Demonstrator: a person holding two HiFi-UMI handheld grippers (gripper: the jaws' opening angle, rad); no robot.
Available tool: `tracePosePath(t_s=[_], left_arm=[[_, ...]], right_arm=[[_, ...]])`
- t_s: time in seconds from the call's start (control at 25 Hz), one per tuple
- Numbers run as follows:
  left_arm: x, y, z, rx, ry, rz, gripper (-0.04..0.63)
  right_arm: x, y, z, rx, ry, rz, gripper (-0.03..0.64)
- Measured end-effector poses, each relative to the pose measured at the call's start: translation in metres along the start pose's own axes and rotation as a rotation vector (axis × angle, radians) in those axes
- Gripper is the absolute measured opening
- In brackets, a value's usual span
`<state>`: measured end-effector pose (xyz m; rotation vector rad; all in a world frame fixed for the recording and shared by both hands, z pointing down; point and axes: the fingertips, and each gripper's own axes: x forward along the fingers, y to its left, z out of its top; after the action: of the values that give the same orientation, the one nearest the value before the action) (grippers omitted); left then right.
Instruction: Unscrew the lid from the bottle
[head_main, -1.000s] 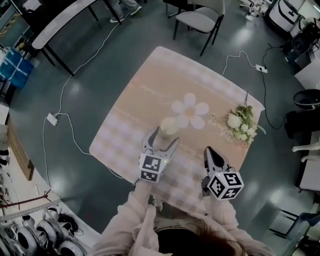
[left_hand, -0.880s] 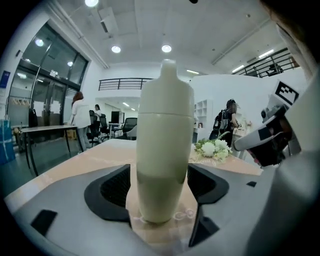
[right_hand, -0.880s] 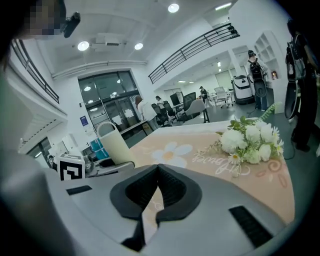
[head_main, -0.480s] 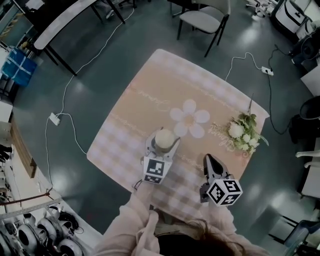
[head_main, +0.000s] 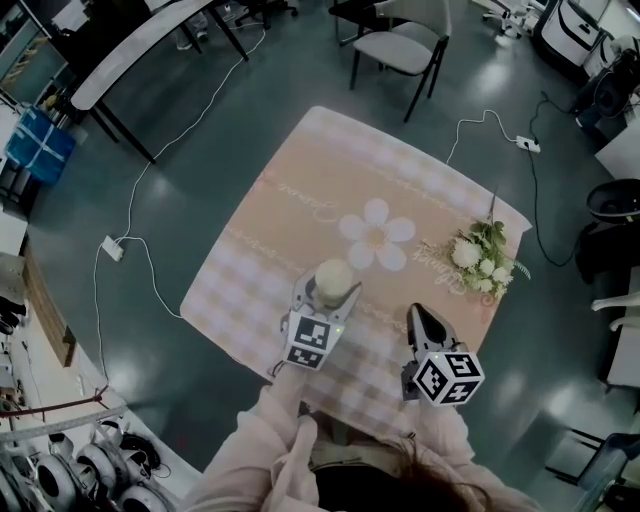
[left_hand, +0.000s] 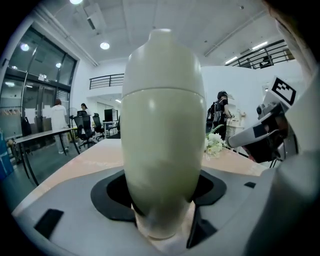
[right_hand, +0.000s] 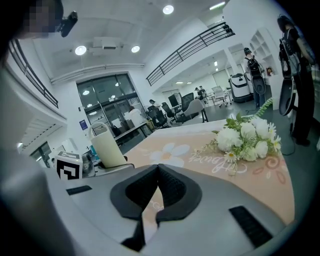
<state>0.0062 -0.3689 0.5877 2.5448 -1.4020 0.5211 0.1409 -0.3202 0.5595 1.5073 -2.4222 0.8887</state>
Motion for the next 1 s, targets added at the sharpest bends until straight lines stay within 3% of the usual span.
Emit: tracePosePath(t_s=[0.72, 1.0], left_arm=[[-0.137, -0.049, 0.006, -0.02, 0.062, -0.131, 0.316], [-0.191, -0.07, 0.007, -0.027, 0.072, -0.203, 0.316]], right_arm=[[-0.083, 0.073, -0.007, -0.047, -0.096, -0.022, 0.012], [-0.111, 0.112, -0.011, -0.075, -0.139, 0.022, 0.012]])
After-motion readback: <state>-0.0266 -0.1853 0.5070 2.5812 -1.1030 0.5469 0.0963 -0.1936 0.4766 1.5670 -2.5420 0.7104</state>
